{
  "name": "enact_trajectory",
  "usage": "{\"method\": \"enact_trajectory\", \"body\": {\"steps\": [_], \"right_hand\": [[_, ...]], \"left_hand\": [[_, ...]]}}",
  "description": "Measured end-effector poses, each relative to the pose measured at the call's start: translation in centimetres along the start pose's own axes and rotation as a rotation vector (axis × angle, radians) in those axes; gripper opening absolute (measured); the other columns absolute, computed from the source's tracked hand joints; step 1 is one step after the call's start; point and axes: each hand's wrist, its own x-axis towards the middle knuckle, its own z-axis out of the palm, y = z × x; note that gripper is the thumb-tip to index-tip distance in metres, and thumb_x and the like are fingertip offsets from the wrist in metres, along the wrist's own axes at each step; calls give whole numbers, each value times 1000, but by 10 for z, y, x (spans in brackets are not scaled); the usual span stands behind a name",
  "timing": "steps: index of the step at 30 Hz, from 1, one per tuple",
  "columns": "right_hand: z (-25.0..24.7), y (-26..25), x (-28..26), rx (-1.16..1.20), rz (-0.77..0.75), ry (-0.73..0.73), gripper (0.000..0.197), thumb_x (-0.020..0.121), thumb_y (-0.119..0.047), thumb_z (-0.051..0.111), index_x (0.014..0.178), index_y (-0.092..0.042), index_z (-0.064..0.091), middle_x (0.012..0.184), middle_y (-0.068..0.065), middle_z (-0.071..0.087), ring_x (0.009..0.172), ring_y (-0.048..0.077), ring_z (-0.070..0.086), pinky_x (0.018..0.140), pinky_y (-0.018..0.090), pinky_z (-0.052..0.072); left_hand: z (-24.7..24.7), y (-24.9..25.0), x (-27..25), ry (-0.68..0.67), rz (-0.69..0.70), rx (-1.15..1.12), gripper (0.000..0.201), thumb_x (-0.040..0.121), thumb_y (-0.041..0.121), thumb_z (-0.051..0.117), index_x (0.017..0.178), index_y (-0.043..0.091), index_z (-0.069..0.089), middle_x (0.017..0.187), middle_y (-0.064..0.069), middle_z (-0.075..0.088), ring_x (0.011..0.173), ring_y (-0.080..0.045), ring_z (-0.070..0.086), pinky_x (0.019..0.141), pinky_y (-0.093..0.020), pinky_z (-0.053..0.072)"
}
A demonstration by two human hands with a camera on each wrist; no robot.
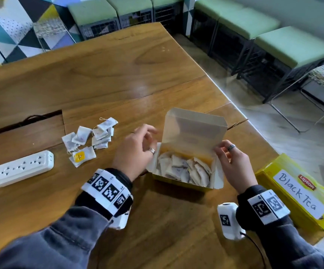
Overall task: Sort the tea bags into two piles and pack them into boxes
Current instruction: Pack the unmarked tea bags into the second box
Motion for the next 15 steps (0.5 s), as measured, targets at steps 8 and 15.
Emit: {"method": "enact_trajectory", "body": {"steps": [8, 15], "right_hand": [[-2, -1, 8, -51, 11, 15, 8, 95, -20, 48, 90, -17, 53, 77, 2, 55, 65, 6, 46, 57, 16, 36], [0, -1, 9, -49, 39, 13, 9, 96, -23, 47, 92, -18, 53, 83, 3, 58, 73, 20, 51, 58, 16, 38]], "left_hand": [[-79, -148, 40, 154, -610, 297, 36, 89, 5, 46, 124, 8, 52, 127, -19, 56, 115, -37, 50, 96, -40, 41], [-87, -183, 53, -159, -738, 343, 42, 81, 24, 70, 117, 6, 56, 123, -20, 56, 119, -38, 50, 95, -38, 39]]}}
